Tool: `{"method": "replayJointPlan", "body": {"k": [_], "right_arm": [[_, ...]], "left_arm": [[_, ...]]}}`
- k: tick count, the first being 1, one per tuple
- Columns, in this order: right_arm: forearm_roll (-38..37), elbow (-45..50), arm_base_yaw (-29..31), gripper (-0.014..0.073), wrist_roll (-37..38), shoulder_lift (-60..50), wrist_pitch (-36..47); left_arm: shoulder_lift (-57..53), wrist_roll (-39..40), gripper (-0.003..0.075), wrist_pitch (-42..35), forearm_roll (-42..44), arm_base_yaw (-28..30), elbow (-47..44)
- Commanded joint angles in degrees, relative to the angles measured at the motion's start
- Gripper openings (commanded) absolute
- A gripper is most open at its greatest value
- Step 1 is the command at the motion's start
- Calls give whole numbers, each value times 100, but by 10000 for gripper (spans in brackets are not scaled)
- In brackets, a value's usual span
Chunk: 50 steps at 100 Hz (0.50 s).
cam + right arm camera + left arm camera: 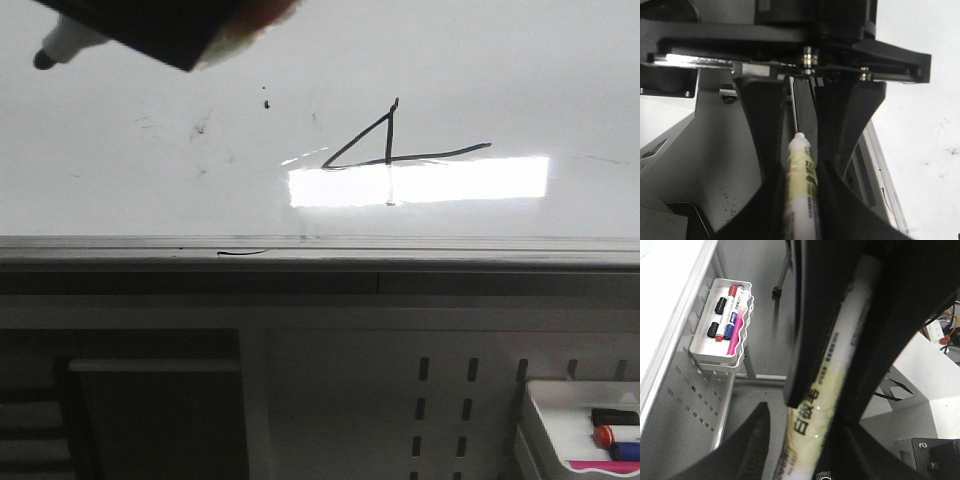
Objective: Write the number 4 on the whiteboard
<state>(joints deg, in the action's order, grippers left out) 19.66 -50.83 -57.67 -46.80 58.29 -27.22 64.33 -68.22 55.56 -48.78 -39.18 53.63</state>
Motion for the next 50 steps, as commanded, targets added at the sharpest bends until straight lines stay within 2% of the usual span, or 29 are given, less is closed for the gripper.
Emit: {"method": "replayJointPlan", "body": {"k": [1, 16, 31, 50], "right_arm": [[175, -217, -27, -45, -37, -50, 286], [175, -217, -27, -45, -37, -50, 286], [175, -217, -27, -45, -37, -50, 286], [175, -217, -27, -45, -37, -50, 286]], "left_arm": [[-68, 26, 205, -285, -381, -27, 195], [-68, 26, 120, -285, -381, -27, 195], [-68, 26, -22, -285, -249, -27, 195], [-68, 3, -20, -285, -154, -27, 195]]}}
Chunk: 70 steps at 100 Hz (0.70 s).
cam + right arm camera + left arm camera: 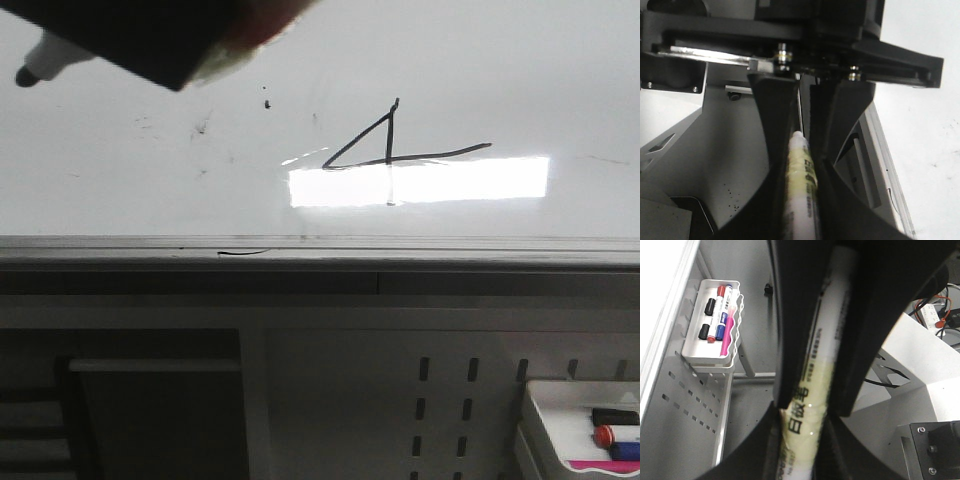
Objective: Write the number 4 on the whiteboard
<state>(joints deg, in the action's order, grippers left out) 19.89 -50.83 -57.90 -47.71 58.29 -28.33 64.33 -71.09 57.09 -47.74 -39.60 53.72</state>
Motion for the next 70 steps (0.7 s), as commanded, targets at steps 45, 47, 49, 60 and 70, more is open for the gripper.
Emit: {"method": "replayJointPlan", "body": {"k": [45, 47, 49, 60, 70], "right_arm": [[153, -217, 8, 538, 55, -73, 761], [153, -230, 8, 547, 55, -111, 774], [153, -230, 8, 551, 55, -117, 787], [153, -243, 8, 550, 55, -272, 815], [153, -243, 8, 550, 55, -460, 815]], "left_arm": [[-68, 290, -20, -415, -64, 16, 185], [-68, 290, -20, -415, -64, 16, 185], [-68, 290, -20, -401, -64, 16, 185], [-68, 290, -20, -387, -60, 16, 185], [-68, 290, -20, -387, -50, 16, 185]]}}
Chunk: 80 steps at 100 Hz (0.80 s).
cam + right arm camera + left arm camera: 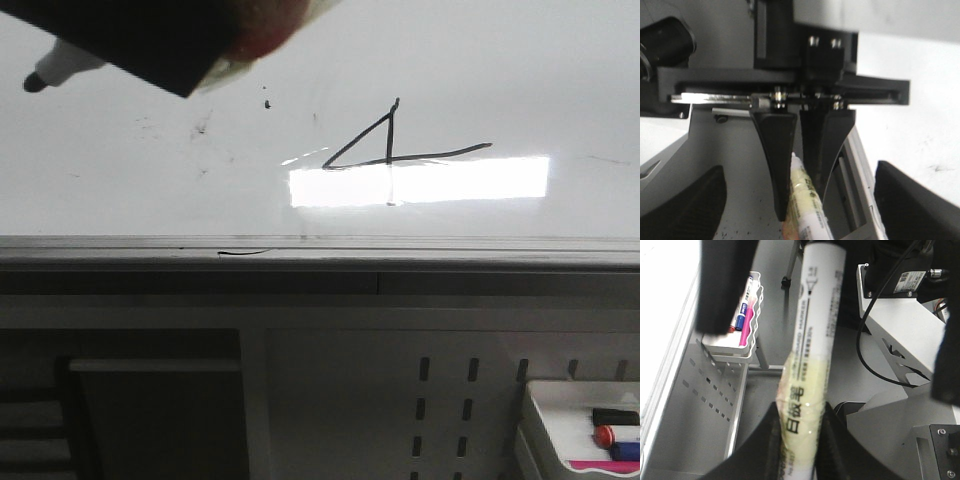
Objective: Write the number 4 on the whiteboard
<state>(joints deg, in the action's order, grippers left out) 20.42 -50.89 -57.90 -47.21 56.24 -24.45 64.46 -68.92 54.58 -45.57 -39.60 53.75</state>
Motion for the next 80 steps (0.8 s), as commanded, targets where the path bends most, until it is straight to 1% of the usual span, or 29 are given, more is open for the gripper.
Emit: {"method": "replayJointPlan", "body": {"k": [1, 13, 24, 36, 43, 50, 57, 64, 76, 80], "right_arm": [[99, -237, 8, 550, 5, -280, 427], [99, -237, 136, 550, 5, -488, 427], [99, -237, 432, 549, 62, -621, 427], [112, -237, 824, 521, 115, -764, 416], [149, -237, 1028, 484, 115, -846, 416], [188, -237, 1194, 421, 115, -921, 416], [192, -237, 1306, 331, 115, -995, 416], [202, -237, 1380, 220, 115, -1052, 416], [227, -226, 1428, -4, 115, -1115, 404], [230, -226, 1428, -64, 115, -1115, 404]], "left_arm": [[-81, 73, -20, -137, -256, 16, 183], [-72, 73, -20, -137, -100, 27, 183], [-72, 73, -20, -137, -40, 27, 147], [-72, 73, -20, -147, -40, 27, 107], [-72, 73, -20, -158, -40, 27, 107], [-72, 73, -20, -170, -50, 27, 107], [-72, 73, -20, -170, -50, 27, 107], [-72, 73, -20, -170, -50, 27, 107], [-72, 73, -20, -219, -50, 27, -6], [-72, 73, -20, -289, -61, 27, -77]]}}
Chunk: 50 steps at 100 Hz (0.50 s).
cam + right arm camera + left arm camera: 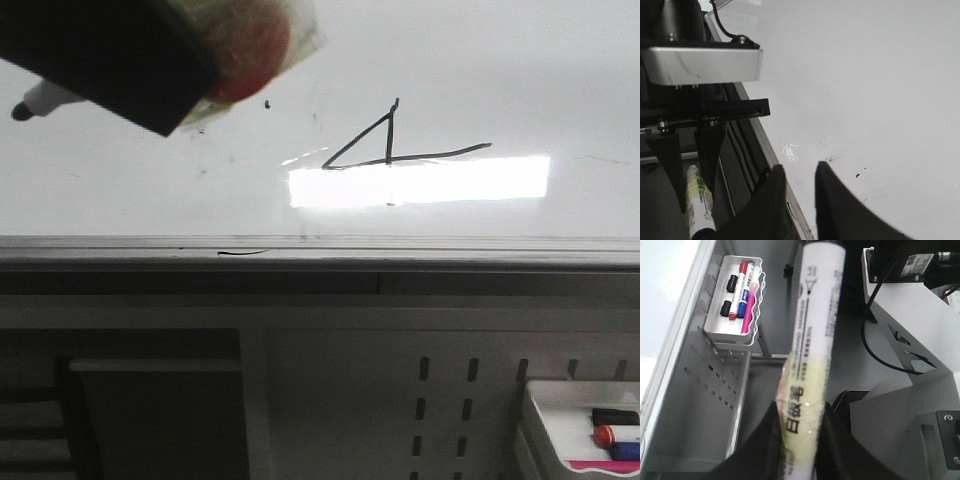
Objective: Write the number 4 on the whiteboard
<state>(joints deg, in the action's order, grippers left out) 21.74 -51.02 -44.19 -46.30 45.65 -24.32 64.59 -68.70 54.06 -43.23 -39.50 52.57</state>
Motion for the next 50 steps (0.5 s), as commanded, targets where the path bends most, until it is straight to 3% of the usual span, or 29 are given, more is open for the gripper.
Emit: {"method": "replayJointPlan", "body": {"k": [1, 50], "right_arm": [[98, -213, 57, -71, 23, -56, 391], [122, -213, 57, -63, 231, -56, 1143]], "left_arm": [[-85, 51, -20, -249, -295, 17, 6], [-85, 51, -20, -1402, -787, 17, -877]]}}
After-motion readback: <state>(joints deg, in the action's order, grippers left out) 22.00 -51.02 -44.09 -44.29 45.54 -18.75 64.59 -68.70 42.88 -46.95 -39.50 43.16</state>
